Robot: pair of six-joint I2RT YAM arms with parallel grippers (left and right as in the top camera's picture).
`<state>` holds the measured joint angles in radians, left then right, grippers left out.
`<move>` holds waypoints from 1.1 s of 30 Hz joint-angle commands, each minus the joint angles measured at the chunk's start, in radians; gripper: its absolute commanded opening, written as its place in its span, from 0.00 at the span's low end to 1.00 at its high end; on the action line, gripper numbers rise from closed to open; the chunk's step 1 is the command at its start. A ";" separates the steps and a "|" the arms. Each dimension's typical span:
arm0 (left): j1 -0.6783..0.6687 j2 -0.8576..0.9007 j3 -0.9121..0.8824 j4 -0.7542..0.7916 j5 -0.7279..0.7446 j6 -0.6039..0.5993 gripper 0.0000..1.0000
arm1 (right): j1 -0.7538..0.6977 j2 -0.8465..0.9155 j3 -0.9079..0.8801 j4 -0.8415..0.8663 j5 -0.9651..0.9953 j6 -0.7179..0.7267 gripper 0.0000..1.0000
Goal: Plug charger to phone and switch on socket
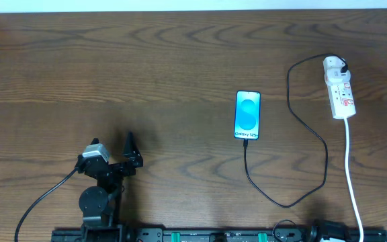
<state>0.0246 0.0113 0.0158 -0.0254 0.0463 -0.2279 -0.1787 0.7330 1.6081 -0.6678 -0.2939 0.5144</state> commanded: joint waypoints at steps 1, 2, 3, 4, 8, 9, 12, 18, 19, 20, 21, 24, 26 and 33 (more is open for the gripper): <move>0.005 -0.007 -0.012 -0.045 -0.032 0.017 0.96 | 0.010 -0.036 0.002 0.005 0.008 -0.016 0.11; 0.005 -0.007 -0.012 -0.045 -0.032 0.017 0.96 | 0.010 -0.047 0.002 0.006 0.010 -0.016 0.11; 0.005 -0.007 -0.012 -0.045 -0.032 0.017 0.96 | 0.010 -0.055 0.002 0.006 0.013 -0.016 0.11; 0.005 -0.007 -0.012 -0.044 -0.032 0.017 0.96 | 0.010 -0.063 0.002 0.006 0.015 -0.015 0.11; 0.005 -0.007 -0.012 -0.045 -0.039 0.032 0.96 | 0.010 -0.097 0.002 0.005 0.015 -0.015 0.11; 0.004 -0.006 -0.012 -0.045 -0.027 0.065 0.96 | 0.010 -0.105 0.002 0.006 0.014 -0.015 0.11; 0.004 -0.006 -0.012 -0.041 0.030 0.211 0.96 | 0.010 -0.119 0.002 0.006 0.014 -0.015 0.10; 0.004 -0.006 -0.011 -0.038 0.059 0.279 0.97 | 0.010 -0.125 0.001 0.011 0.014 -0.014 0.10; 0.004 -0.006 -0.011 -0.038 0.059 0.287 0.95 | 0.010 -0.126 0.001 0.012 0.014 -0.014 0.11; 0.004 -0.006 -0.011 -0.038 0.059 0.299 0.96 | 0.010 -0.127 0.001 0.014 0.014 -0.014 0.10; 0.004 -0.006 -0.011 -0.038 0.059 0.311 0.96 | 0.010 -0.127 0.001 0.014 0.014 -0.014 0.10; 0.004 -0.006 -0.011 -0.038 0.062 0.325 0.96 | 0.010 -0.135 0.001 0.021 0.013 -0.015 0.11; 0.004 -0.006 -0.011 -0.038 0.069 0.325 0.96 | 0.010 -0.145 0.001 0.021 0.014 -0.015 0.11; 0.004 -0.006 -0.011 -0.037 0.068 0.325 0.96 | 0.010 -0.210 -0.001 0.022 0.014 -0.015 0.12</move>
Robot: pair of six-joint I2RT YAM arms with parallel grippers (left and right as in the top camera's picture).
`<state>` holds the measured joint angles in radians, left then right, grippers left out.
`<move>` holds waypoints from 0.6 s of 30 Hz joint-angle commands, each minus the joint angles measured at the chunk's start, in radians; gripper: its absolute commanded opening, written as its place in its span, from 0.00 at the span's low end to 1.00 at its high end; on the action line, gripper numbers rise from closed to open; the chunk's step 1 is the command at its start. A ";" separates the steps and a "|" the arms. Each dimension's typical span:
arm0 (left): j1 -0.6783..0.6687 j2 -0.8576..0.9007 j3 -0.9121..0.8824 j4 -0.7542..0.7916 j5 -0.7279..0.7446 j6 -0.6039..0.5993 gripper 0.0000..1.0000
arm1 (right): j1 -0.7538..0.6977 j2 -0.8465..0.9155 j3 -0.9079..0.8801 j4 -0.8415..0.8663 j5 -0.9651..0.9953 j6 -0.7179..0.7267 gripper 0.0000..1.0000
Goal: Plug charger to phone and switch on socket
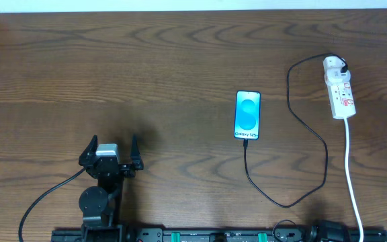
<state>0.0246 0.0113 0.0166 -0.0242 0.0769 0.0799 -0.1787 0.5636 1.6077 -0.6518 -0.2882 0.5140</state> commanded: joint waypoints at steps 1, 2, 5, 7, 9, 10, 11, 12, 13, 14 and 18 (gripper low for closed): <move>0.004 -0.006 -0.012 -0.039 0.038 0.017 0.96 | 0.010 -0.051 -0.001 0.006 0.009 -0.015 0.12; 0.004 -0.006 -0.012 -0.039 0.038 0.017 0.96 | 0.010 -0.062 -0.001 0.006 0.009 -0.015 0.12; 0.004 -0.006 -0.012 -0.039 0.038 0.017 0.96 | 0.010 -0.097 -0.001 0.009 0.009 -0.015 0.13; 0.004 -0.006 -0.012 -0.039 0.038 0.016 0.96 | 0.010 -0.119 -0.001 0.010 0.009 -0.015 0.15; 0.004 -0.006 -0.012 -0.039 0.038 0.017 0.96 | 0.010 -0.143 -0.001 0.010 0.009 -0.015 0.15; 0.004 -0.006 -0.012 -0.039 0.038 0.016 0.96 | 0.010 -0.155 -0.001 0.012 0.009 -0.015 0.16; 0.004 -0.006 -0.012 -0.039 0.038 0.016 0.96 | 0.010 -0.169 -0.001 0.013 0.009 -0.015 0.16; 0.004 -0.006 -0.012 -0.039 0.038 0.017 0.96 | 0.010 -0.185 -0.001 0.016 0.009 -0.015 0.17; 0.004 -0.006 -0.012 -0.039 0.038 0.016 0.96 | 0.010 -0.201 -0.001 0.018 0.010 -0.021 0.17; 0.004 -0.006 -0.012 -0.039 0.038 0.016 0.96 | 0.010 -0.215 -0.001 0.022 0.010 -0.032 0.18; 0.004 -0.006 -0.012 -0.039 0.038 0.016 0.97 | 0.010 -0.291 -0.001 0.043 0.009 -0.097 0.18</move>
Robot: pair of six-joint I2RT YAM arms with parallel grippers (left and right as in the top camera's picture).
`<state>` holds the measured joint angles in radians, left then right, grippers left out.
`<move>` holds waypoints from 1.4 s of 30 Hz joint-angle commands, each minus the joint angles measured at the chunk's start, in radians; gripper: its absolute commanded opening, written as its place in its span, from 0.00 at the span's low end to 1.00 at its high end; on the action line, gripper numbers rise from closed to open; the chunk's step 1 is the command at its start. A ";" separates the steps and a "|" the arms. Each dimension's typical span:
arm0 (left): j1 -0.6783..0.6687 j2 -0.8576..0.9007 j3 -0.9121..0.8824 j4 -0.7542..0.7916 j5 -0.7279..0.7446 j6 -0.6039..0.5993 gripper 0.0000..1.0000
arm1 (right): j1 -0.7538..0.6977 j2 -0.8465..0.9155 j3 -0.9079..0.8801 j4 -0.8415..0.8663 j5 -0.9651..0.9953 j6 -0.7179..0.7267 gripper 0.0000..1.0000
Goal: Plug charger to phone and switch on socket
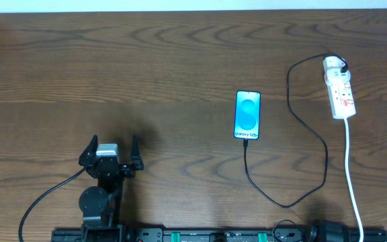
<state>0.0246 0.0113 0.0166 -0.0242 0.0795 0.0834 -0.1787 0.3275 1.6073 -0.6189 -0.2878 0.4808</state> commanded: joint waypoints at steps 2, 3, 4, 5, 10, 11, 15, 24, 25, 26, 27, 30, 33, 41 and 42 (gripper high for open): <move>0.004 -0.006 -0.012 -0.039 0.035 0.013 0.96 | 0.010 -0.097 0.000 0.014 0.009 -0.090 0.18; 0.004 -0.006 -0.012 -0.039 0.035 0.013 0.96 | 0.010 -0.117 0.000 0.015 0.009 -0.091 0.18; 0.004 -0.006 -0.012 -0.039 0.035 0.013 0.96 | 0.013 -0.142 0.000 0.017 0.008 -0.090 0.18; 0.004 -0.006 -0.012 -0.039 0.035 0.013 0.96 | 0.019 -0.161 0.000 0.017 0.008 -0.090 0.18; 0.004 -0.006 -0.012 -0.039 0.035 0.013 0.96 | 0.105 -0.274 0.003 0.021 0.009 -0.097 0.18; 0.004 -0.006 -0.012 -0.039 0.035 0.013 0.96 | 0.119 -0.294 0.003 0.022 0.009 -0.098 0.18; 0.004 -0.006 -0.012 -0.039 0.035 0.013 0.96 | 0.161 -0.317 0.036 0.013 0.008 -0.105 0.18; 0.004 -0.006 -0.012 -0.039 0.035 0.013 0.96 | 0.188 -0.320 0.042 0.016 0.009 -0.176 0.43; 0.004 -0.006 -0.012 -0.039 0.035 0.013 0.96 | 0.188 -0.320 0.042 0.021 0.009 -0.176 0.53; 0.004 -0.006 -0.012 -0.039 0.035 0.013 0.96 | 0.188 -0.320 0.041 0.027 0.009 -0.175 0.68; 0.004 -0.006 -0.012 -0.039 0.035 0.013 0.96 | 0.188 -0.320 0.040 0.037 0.009 -0.175 0.85; 0.004 -0.006 -0.012 -0.039 0.035 0.013 0.96 | 0.184 -0.320 0.014 0.127 0.014 -0.175 0.99; 0.004 -0.006 -0.012 -0.039 0.035 0.013 0.96 | 0.184 -0.320 -0.027 0.192 0.074 -0.175 0.99; 0.004 -0.006 -0.012 -0.039 0.035 0.013 0.96 | 0.178 -0.320 -0.234 0.383 0.151 -0.175 0.99; 0.004 -0.006 -0.012 -0.039 0.035 0.013 0.96 | 0.176 -0.320 -0.267 0.416 0.151 -0.175 0.99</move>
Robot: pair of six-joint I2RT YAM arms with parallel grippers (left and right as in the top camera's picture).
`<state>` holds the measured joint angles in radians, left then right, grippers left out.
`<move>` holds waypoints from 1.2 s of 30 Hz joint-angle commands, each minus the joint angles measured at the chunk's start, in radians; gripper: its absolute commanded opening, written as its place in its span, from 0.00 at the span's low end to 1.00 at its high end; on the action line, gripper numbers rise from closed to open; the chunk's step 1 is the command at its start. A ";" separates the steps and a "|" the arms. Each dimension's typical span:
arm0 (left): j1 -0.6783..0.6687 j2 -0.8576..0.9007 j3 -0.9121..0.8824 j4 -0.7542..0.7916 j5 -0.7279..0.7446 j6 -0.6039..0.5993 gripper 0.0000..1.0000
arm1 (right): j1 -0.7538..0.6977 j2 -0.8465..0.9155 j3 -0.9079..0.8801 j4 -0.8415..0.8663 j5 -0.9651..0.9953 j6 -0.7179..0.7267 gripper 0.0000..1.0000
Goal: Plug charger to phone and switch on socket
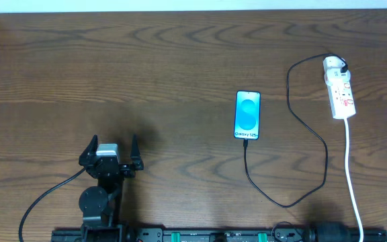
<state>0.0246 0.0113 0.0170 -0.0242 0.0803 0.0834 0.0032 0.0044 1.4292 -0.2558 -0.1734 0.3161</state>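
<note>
A phone with a lit blue screen lies face up in the middle of the table. A black charger cable runs from the phone's lower end in a loop to a plug in the white socket strip at the far right. My left gripper stands open near the front left, far from the phone, with nothing between its fingers. The right gripper is out of view.
The strip's white lead runs down to the front edge at the right. A black rail lines the front edge. The left arm's black cable trails to the front left. A white wall borders the far edge.
The left gripper stood turned at the front left and a bit of the right arm showed at the right edge. By 2.0 s ago the left gripper had squared up and the right arm had left the view. Nothing has moved after that.
</note>
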 commanded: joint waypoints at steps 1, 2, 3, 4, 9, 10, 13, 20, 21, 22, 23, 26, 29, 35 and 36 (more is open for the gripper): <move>0.004 -0.006 -0.013 -0.039 0.034 0.013 0.96 | -0.008 0.003 -0.165 0.134 0.036 -0.010 0.99; 0.004 -0.006 -0.013 -0.039 0.034 0.013 0.96 | -0.008 0.003 -0.207 0.179 0.036 -0.010 0.99; 0.004 -0.006 -0.013 -0.039 0.034 0.013 0.96 | -0.008 0.003 -0.248 0.219 0.037 -0.010 0.99; 0.004 -0.006 -0.013 -0.039 0.034 0.013 0.96 | -0.008 0.003 -0.290 0.253 0.037 -0.010 0.99; 0.004 -0.006 -0.013 -0.039 0.034 0.013 0.96 | -0.008 0.006 -0.467 0.306 0.040 -0.010 0.99; 0.004 -0.006 -0.013 -0.039 0.034 0.013 0.96 | -0.008 0.006 -0.498 0.302 0.040 -0.010 0.99; 0.004 -0.006 -0.013 -0.039 0.034 0.013 0.96 | -0.008 0.006 -0.599 0.288 0.040 -0.010 0.99; 0.004 -0.006 -0.013 -0.039 0.034 0.013 0.96 | -0.008 0.006 -0.821 0.240 0.040 -0.010 0.99; 0.004 -0.006 -0.013 -0.039 0.034 0.013 0.96 | -0.008 0.006 -0.858 0.236 0.040 -0.010 0.99; 0.004 -0.006 -0.013 -0.039 0.034 0.013 0.96 | -0.008 0.006 -0.890 0.237 0.040 -0.010 0.99; 0.004 -0.006 -0.013 -0.039 0.034 0.013 0.96 | -0.008 0.006 -0.923 0.238 0.040 -0.010 0.99; 0.004 -0.006 -0.013 -0.039 0.034 0.013 0.96 | -0.008 0.006 -1.008 0.238 0.040 -0.010 0.99; 0.004 -0.006 -0.013 -0.039 0.034 0.013 0.96 | -0.008 0.006 -1.088 0.239 0.040 -0.010 0.99; 0.004 -0.006 -0.013 -0.039 0.034 0.013 0.96 | -0.008 0.006 -1.232 0.241 0.040 -0.010 0.99; 0.004 -0.006 -0.013 -0.039 0.034 0.013 0.96 | -0.008 0.006 -1.252 0.241 0.040 -0.010 0.99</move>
<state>0.0246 0.0113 0.0174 -0.0250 0.0811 0.0837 0.0029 0.0109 0.2268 -0.0177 -0.1383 0.3099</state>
